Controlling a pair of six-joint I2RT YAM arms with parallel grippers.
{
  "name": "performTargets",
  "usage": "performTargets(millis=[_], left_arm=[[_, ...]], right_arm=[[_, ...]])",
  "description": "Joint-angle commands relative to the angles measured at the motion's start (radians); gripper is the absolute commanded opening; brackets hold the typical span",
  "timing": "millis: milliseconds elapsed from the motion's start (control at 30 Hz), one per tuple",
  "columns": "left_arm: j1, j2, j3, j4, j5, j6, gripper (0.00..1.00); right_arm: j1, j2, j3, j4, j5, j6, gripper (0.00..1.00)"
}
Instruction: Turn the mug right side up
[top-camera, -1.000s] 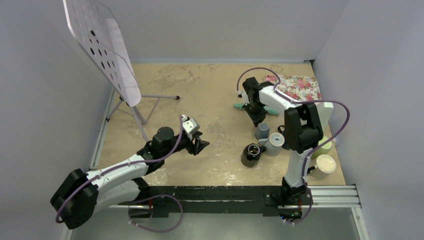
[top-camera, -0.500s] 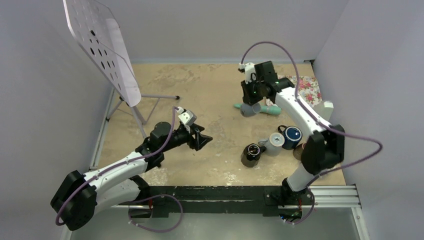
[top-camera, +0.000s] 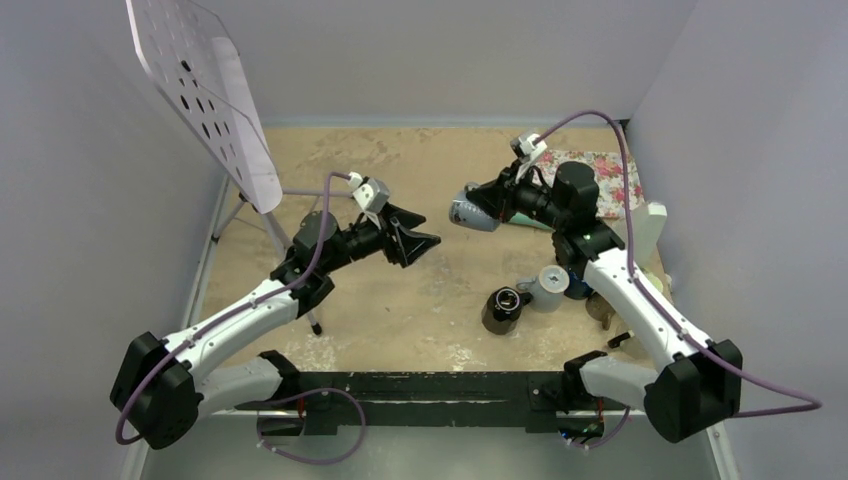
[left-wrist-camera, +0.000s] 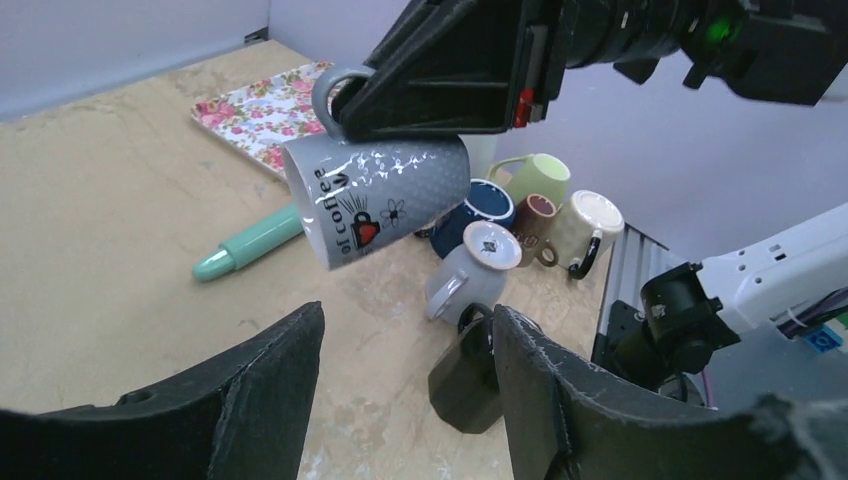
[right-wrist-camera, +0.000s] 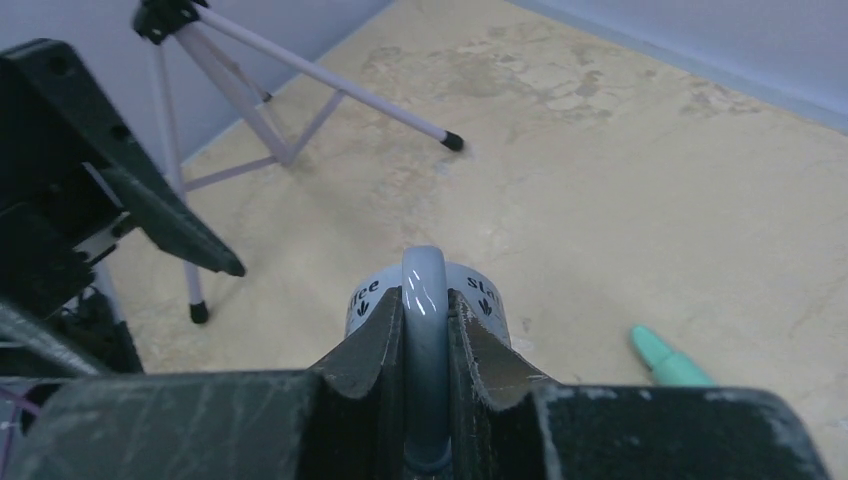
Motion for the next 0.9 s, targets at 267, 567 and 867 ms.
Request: performTargets(millis=[267, 567, 867], left_arm=[[0.006, 0.092, 0.137, 0.098, 0.103, -0.199, 0.69], [0.004, 0.107, 0.157, 0.135, 0.165, -0.167, 0.69], [0.003, 0.142, 0.185, 0.148, 0.146, -0.196, 0.66]], right_arm=[[0.003, -0.195, -0.158, 0.473, -0.158, 0.265, 0.0], [0.005, -0.179, -0.139, 0.48, -0.185, 0.27, 0.0], [0.018, -0.138, -0.11, 0.538, -0.288, 0.311, 0.0]])
